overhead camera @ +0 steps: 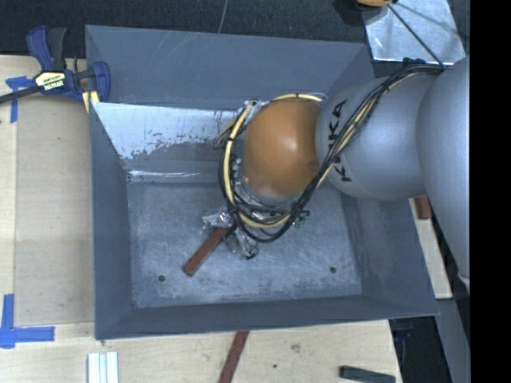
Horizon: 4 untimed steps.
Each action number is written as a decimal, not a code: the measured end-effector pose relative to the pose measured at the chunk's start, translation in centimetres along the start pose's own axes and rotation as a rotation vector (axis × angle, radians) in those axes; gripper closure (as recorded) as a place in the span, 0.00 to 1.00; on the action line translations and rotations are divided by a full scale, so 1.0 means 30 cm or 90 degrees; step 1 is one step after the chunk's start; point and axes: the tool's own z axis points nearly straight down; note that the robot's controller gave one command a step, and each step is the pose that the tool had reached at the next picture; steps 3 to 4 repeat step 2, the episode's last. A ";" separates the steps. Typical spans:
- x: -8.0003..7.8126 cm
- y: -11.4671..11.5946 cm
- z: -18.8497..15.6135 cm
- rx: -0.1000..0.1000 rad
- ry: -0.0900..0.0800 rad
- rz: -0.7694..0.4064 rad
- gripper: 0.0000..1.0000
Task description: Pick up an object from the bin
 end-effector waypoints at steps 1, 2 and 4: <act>-0.001 0.000 -0.001 0.000 0.000 0.000 1.00; 0.054 -0.132 -0.683 0.001 0.002 -0.008 1.00; 0.054 -0.132 -0.683 0.001 0.002 -0.008 1.00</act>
Offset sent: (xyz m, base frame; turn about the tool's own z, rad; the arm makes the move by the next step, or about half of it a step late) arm 0.0144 -0.0393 0.2024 -0.0161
